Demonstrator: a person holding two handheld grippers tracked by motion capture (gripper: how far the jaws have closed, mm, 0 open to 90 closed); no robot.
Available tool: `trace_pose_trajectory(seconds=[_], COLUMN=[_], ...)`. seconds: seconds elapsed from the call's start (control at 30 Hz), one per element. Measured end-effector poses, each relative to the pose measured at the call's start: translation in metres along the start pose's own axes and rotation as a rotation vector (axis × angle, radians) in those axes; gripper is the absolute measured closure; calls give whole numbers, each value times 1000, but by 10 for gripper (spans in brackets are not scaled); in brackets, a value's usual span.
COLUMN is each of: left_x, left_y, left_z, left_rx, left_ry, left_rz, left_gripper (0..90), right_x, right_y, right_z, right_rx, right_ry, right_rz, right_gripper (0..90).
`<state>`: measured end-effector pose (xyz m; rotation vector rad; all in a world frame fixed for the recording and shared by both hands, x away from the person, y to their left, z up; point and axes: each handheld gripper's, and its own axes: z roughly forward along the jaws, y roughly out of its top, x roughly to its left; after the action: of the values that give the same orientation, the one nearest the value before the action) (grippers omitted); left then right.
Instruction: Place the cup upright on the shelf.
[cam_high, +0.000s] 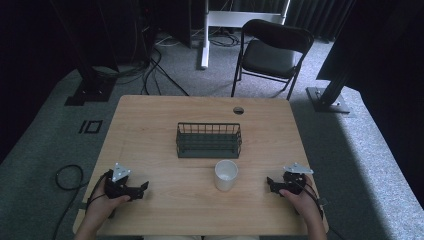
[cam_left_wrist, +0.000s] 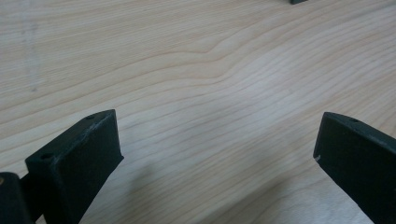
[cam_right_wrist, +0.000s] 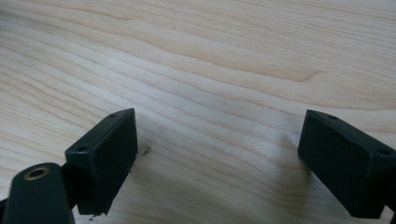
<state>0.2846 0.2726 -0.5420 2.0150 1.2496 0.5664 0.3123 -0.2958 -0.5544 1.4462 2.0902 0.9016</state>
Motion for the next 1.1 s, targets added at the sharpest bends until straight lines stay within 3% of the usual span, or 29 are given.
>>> trace_pose_trajectory(seconds=[0.33, 0.57, 0.67, 0.8, 0.93, 1.03, 1.1], left_x=[-16, -32, -36, -42, -52, -57, -67], left_y=[9, 22, 26, 28, 30, 31, 36], left_z=[1, 0, 0, 2, 5, 7, 10], left_rx=[-55, -100, -117, -111, -127, -134, -180], left_ry=[-61, -107, -108, -132, -194, -201, -229], left_rz=[50, 106, 122, 145, 166, 184, 188], left_gripper=[11, 11, 11, 11, 12, 50, 50], right_x=[0, 0, 0, 0, 0, 0, 0], right_y=[0, 0, 0, 0, 0, 0, 0], right_z=[0, 0, 0, 0, 0, 0, 0], right_rx=[0, 0, 0, 0, 0, 0, 0], right_ry=[0, 0, 1, 0, 0, 0, 0], right_rz=[0, 0, 1, 0, 0, 0, 0], right_gripper=[115, 115, 115, 115, 115, 116, 115])
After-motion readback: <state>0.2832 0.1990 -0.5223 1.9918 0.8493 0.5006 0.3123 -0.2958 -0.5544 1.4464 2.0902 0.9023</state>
